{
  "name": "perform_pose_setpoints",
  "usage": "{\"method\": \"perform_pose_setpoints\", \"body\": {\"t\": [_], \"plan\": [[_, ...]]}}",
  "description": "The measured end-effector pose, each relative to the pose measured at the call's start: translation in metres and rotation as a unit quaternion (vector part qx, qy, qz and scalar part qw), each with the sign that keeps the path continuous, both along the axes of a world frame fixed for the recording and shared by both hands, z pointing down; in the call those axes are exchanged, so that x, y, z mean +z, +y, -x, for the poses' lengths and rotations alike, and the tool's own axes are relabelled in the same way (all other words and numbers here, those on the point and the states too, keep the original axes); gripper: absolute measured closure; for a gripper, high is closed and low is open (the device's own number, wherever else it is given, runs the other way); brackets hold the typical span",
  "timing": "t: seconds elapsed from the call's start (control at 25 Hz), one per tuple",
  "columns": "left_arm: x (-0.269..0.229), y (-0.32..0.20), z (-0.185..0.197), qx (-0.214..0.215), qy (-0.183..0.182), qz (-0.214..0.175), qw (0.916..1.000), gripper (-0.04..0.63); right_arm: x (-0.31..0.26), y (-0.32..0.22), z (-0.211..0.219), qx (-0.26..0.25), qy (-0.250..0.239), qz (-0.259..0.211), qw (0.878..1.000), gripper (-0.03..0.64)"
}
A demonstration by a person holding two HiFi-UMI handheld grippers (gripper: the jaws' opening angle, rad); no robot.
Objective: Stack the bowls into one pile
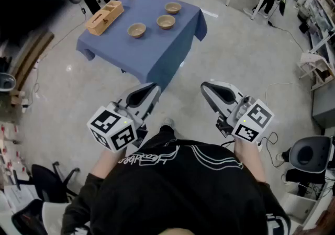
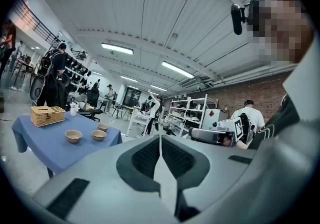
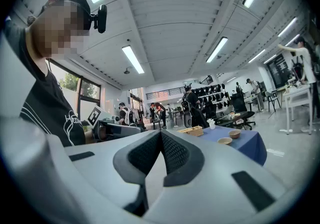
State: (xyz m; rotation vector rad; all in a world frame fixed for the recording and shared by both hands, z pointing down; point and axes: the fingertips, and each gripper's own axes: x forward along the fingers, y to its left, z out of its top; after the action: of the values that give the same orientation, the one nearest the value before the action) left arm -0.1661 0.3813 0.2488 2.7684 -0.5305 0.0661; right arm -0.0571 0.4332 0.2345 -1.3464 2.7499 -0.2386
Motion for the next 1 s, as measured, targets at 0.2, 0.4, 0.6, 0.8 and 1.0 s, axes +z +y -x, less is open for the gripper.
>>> {"method": "perform_pose_setpoints", "body": {"t": [0.2,0.4,0.6,0.8,1.0], "plan": [[-0.002,-0.002,0.002,-0.004,0.0,-0.001,1.0,0.565,0.0,0.002,0.003,-0.009,0.005,0.001,1.0,0.591],[0.001,-0.004,0.001,0.002,0.0,-0.001,1.0,0.565,0.003,-0.001,-0.001,0.001,-0.004,0.004,1.0,0.591],[0.006,-0.014,-0.005,0.013,0.005,0.001,0.9999,0.565,0.009,-0.015,-0.01,0.015,-0.005,0.01,1.0,0.588],[0.014,-0.057,-0.017,0.019,0.0,0.013,0.9997,0.565,0.013,-0.059,-0.024,0.024,0.0,0.019,1.0,0.536],[0.018,-0.111,-0.033,0.027,-0.005,0.019,0.9994,0.565,0.019,-0.112,-0.04,0.036,-0.001,0.024,0.999,0.466]]}}
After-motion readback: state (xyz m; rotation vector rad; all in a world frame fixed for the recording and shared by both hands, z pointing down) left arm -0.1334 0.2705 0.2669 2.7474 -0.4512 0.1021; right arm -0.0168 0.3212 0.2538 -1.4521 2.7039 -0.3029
